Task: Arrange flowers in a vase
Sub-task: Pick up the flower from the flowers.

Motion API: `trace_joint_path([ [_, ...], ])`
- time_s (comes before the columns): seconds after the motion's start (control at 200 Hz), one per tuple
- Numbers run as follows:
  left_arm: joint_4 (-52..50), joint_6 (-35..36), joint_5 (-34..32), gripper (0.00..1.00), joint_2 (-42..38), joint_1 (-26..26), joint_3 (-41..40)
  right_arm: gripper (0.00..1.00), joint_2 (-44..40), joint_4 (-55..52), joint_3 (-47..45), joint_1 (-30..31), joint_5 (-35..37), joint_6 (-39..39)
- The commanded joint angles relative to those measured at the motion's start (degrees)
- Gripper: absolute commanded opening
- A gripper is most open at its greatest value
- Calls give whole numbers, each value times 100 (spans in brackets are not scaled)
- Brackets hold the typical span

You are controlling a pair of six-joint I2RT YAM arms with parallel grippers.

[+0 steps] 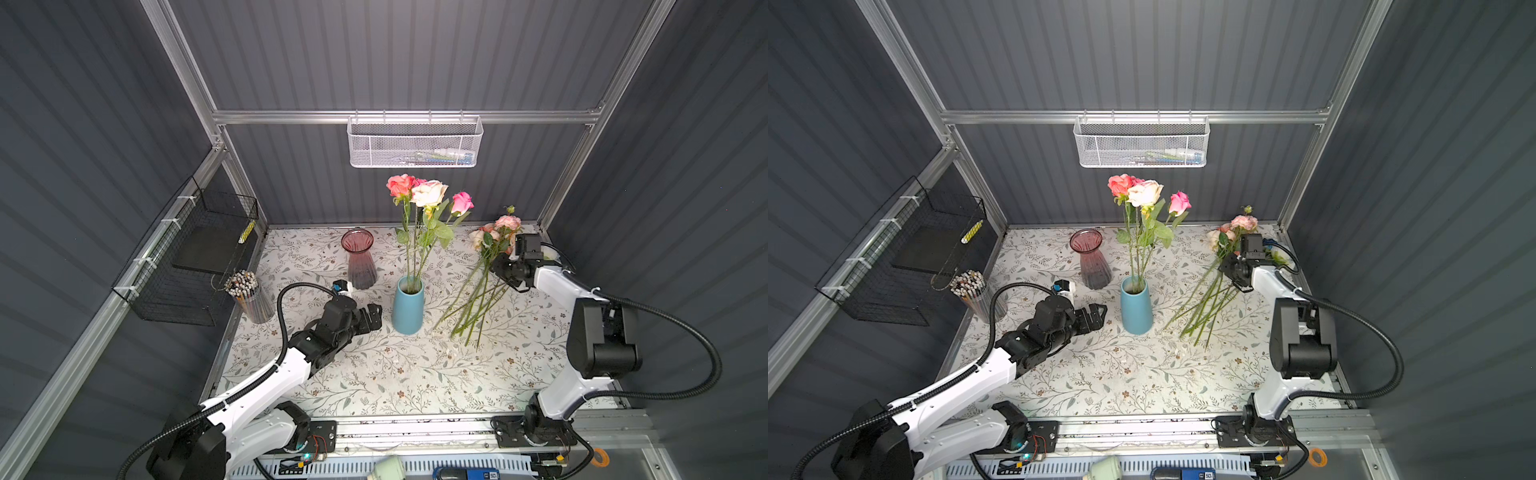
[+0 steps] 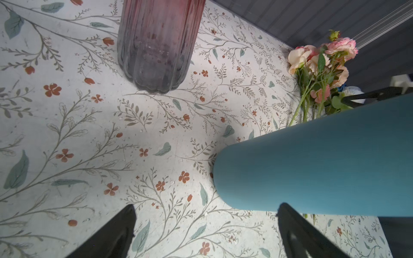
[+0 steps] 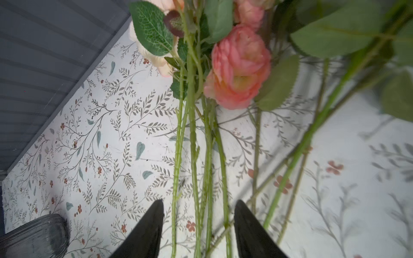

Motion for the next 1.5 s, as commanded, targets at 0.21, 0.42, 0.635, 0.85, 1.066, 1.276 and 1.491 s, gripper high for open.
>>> trace_joint_path([
  [0.21,-103,183,-19,99,213,28,368,38,919,-187,726,21,-613,-130],
  [0.42,-93,218,-24,100,325,28,443,18,857,-161,723,31,-487,-226],
  [0.635,-180,319,-99,99,354,28,578,3,554,-19,557,45,-481,-324],
  [0.85,-233,345,-78,99,362,28,685,1,-213,148,255,190,-444,-382],
  [1.066,-251,328,-100,99,229,28,667,1,-1129,344,-71,375,-186,-459],
  [1.276,-372,334,-187,99,-3,28,631,1,-2251,606,-514,662,116,-495],
  [1.491,-523,389,-354,100,-318,28,620,1,-3659,776,-873,1324,1024,-916],
])
